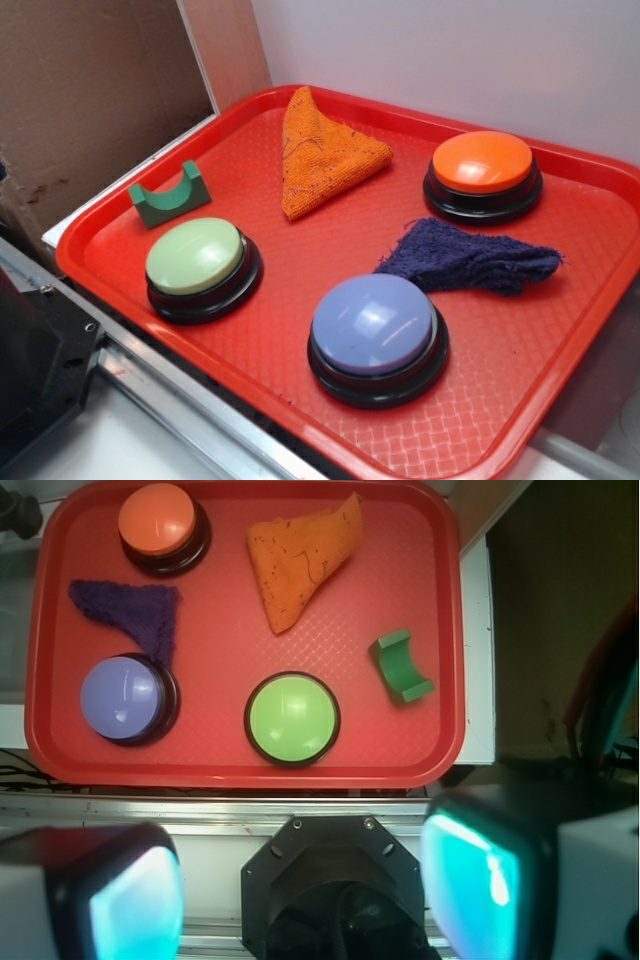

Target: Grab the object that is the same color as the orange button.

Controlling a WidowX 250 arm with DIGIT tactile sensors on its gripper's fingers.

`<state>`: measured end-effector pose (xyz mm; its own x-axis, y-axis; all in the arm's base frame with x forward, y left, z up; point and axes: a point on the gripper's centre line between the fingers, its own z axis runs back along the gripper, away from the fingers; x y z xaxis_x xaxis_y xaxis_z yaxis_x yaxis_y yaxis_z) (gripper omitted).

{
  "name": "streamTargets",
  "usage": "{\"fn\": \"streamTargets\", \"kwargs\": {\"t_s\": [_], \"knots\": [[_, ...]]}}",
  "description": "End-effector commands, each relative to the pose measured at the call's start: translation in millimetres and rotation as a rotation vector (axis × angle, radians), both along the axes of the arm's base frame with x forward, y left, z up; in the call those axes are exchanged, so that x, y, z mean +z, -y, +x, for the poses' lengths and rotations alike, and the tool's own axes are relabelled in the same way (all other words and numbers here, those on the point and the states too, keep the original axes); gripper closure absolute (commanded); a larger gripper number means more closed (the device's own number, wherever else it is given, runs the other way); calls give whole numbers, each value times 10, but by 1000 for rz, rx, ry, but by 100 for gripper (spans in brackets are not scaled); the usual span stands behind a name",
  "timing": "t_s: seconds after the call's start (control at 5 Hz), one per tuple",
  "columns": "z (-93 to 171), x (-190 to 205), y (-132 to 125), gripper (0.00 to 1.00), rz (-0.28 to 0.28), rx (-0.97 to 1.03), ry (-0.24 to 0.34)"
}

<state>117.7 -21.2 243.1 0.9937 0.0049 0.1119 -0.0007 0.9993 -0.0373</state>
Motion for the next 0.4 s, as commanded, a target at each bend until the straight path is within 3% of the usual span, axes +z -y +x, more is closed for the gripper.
{"fn": "streamTargets", "kwargs": {"t_s": [0.0,0.2], "knots": [[0,0,0,0,0,0,0],[329,66,-25,0,25,37,17]]}}
